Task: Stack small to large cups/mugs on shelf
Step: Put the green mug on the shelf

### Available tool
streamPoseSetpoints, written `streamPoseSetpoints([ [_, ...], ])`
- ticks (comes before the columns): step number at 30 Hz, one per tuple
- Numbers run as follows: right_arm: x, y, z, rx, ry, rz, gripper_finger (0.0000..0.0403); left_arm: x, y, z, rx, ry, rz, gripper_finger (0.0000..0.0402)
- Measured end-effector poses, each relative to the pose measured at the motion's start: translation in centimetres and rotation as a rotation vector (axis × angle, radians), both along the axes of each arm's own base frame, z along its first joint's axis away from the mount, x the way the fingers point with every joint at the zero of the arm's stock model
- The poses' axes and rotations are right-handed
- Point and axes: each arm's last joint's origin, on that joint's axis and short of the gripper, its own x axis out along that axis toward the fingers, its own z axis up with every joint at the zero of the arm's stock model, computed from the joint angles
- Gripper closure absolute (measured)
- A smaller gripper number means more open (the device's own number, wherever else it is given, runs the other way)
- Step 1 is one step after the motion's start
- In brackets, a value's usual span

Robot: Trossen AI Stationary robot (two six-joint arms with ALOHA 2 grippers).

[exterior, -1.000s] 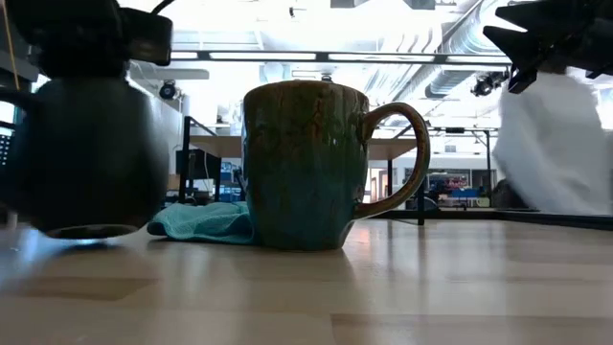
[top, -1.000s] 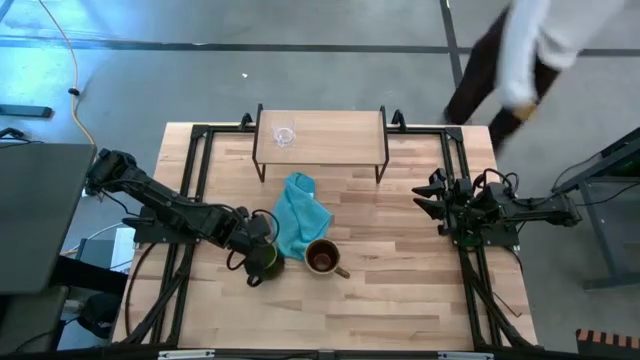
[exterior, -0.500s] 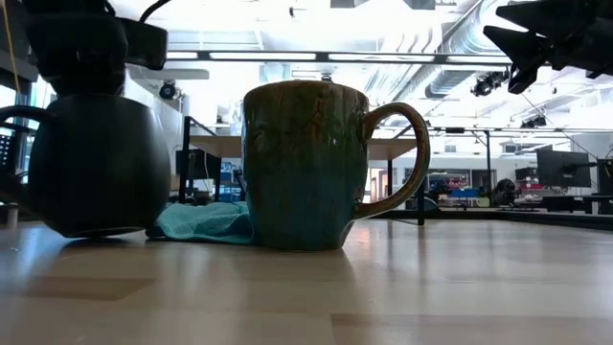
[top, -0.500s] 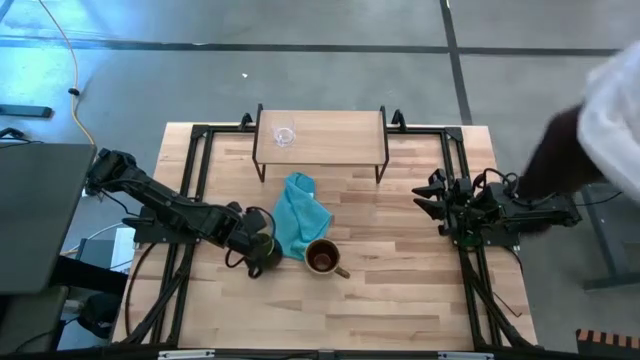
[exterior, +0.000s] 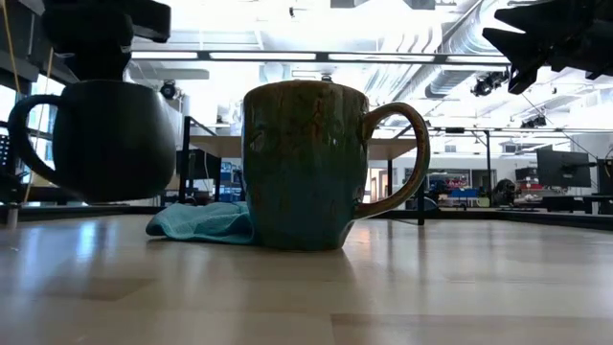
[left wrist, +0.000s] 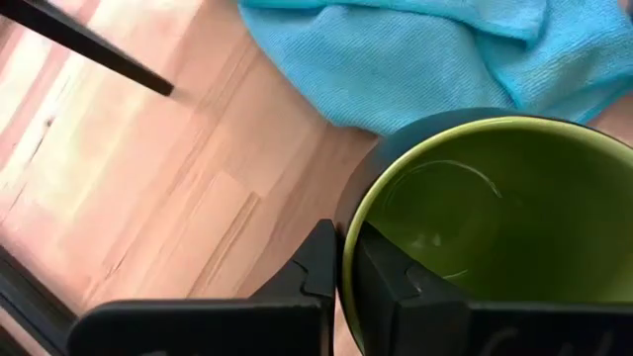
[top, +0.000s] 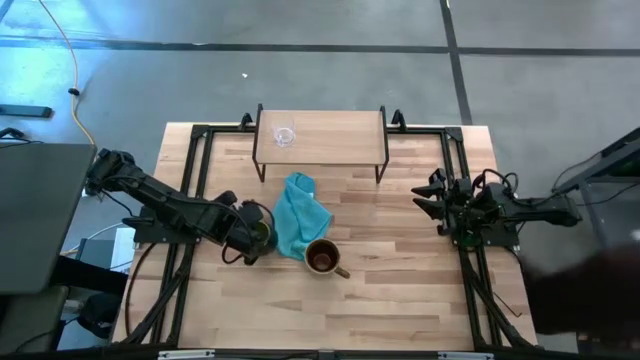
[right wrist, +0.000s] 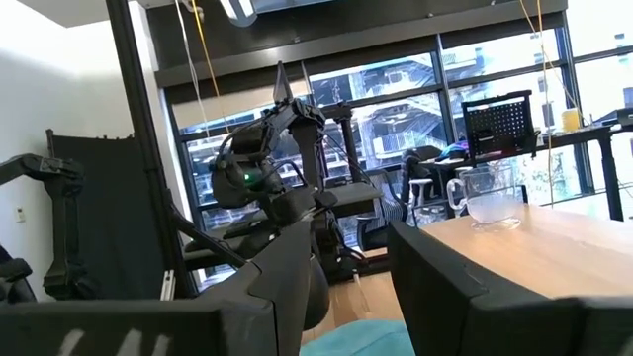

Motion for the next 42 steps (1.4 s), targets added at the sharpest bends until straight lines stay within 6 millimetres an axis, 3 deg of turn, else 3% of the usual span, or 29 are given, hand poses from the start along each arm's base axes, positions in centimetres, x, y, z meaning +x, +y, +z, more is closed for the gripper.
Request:
streamPoseSetpoints([
  [10,0.0,0.0,0.0,0.005,0.001,0.001,0.0275,-0.6,0.0,-0.2,-0.035,0.069,0.039,0.0398],
  [26,0.0,0.0,0.0,0.008,0.001,0.001,0.0275,-1.3,-0.1,-1.0,-0.121,0.128,0.357,0.0398],
  [42,0.0,0.0,0.0,0.011,0.003,0.003,0.0275,-0.1,-0.4,-1.2,-0.157,0.051,0.292,0.0389],
])
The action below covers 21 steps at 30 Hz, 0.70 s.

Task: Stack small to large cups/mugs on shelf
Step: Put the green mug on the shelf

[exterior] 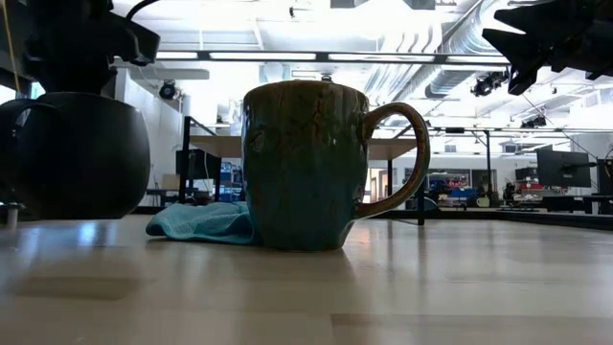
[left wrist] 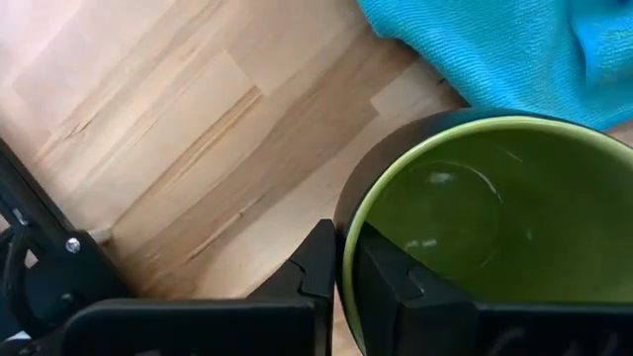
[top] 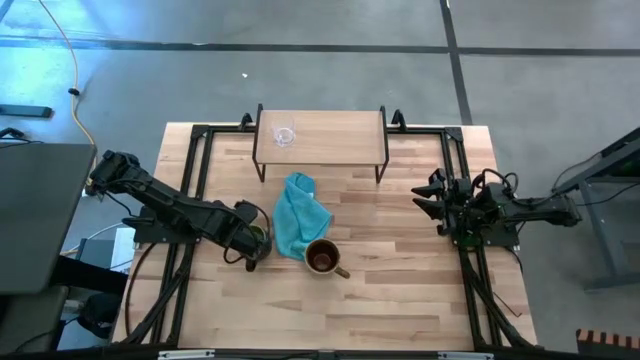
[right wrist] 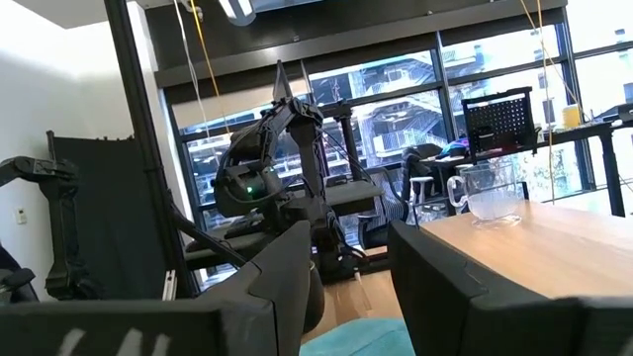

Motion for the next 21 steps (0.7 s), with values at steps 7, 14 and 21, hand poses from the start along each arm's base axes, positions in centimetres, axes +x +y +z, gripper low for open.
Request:
streamPoseSetpoints([
  [7,0.0,0.0,0.0,-0.002,0.0,0.0,0.0275,0.25,-0.06,-0.01,-0.002,-0.006,-0.067,0.0387],
  [14,0.0,0.0,0.0,-0.002,0.0,-0.001,0.0275,0.24,-0.03,0.0,0.005,-0.005,-0.069,0.0386],
  [21,0.0,0.0,0.0,-0.003,0.001,0.0,0.0275,0.49,-0.11,-0.27,0.006,-0.004,-0.069,0.0385],
])
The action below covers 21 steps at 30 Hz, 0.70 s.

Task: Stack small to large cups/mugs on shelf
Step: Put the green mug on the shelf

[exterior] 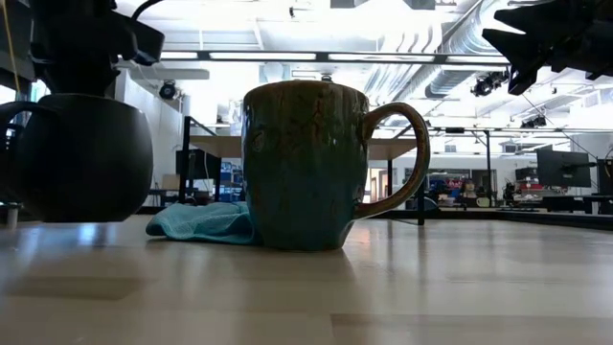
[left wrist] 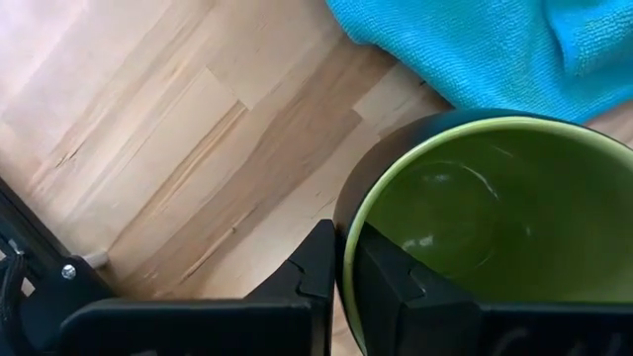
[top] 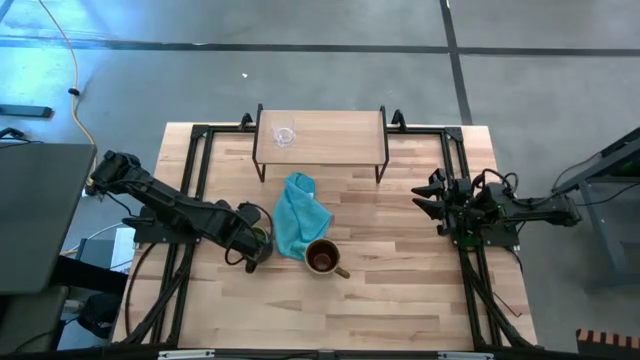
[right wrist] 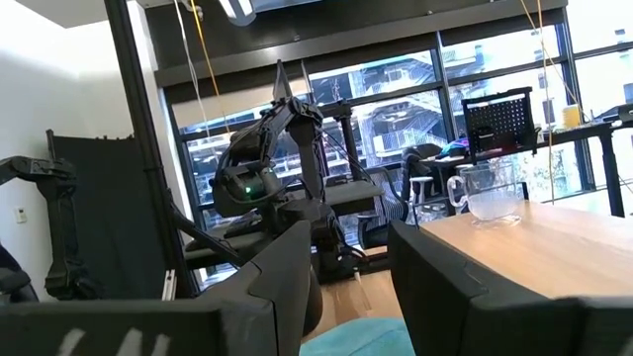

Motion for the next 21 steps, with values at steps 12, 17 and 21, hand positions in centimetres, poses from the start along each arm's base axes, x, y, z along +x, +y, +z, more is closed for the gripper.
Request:
streamPoseSetpoints([
  [12,0.05,0.02,-0.17,0.007,0.017,0.008,0.0275,0.9,-0.3,-0.89,-0.013,-0.006,0.0,0.0385],
  [17,0.06,0.02,-0.24,0.015,0.024,0.011,0.0275,1.1,-0.38,-0.99,-0.017,-0.015,0.005,0.0385],
  [21,0.08,0.04,-0.28,0.013,0.028,0.017,0.0275,1.07,-0.37,-0.99,-0.018,-0.018,0.022,0.0384],
])
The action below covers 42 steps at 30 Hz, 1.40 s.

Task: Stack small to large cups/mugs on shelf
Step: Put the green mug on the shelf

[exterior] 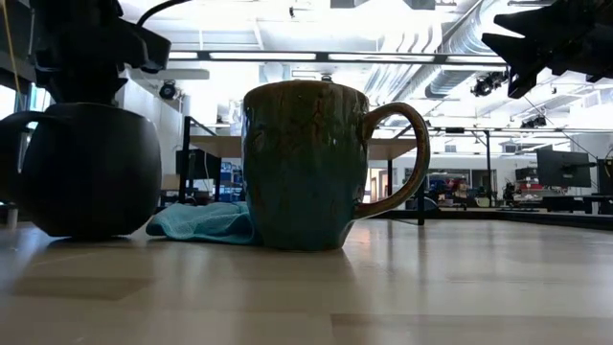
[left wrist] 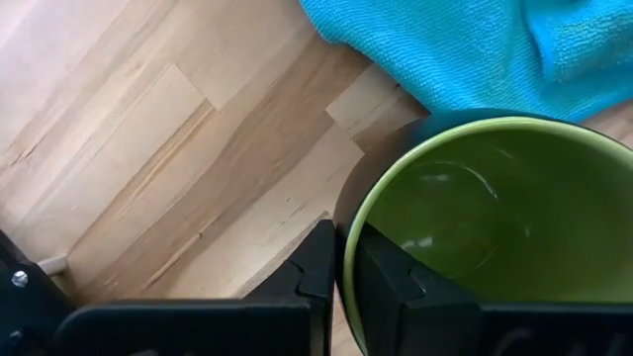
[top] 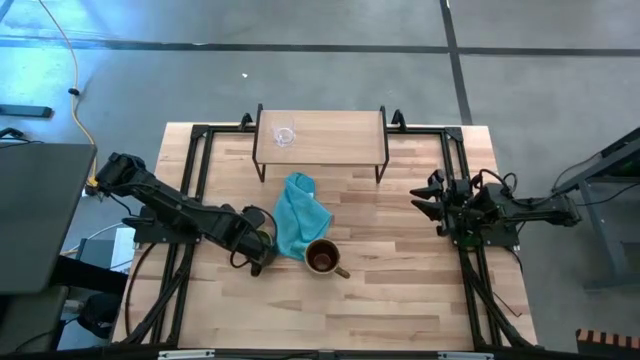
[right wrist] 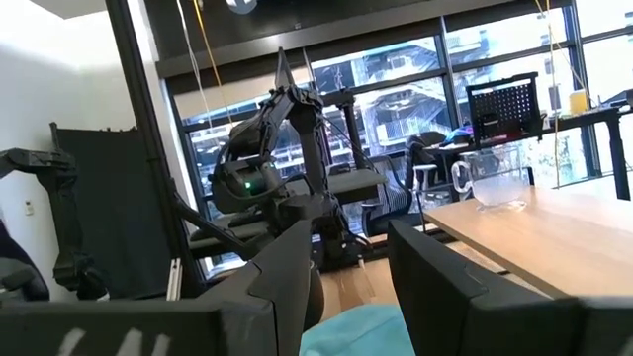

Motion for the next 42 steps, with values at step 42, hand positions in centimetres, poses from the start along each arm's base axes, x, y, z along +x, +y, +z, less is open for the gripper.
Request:
streamPoseSetpoints([
  [42,0.1,0.0,-0.3,0.025,0.026,0.015,0.0275,1.0,0.6,1.4,0.038,-0.005,-0.708,0.0279],
])
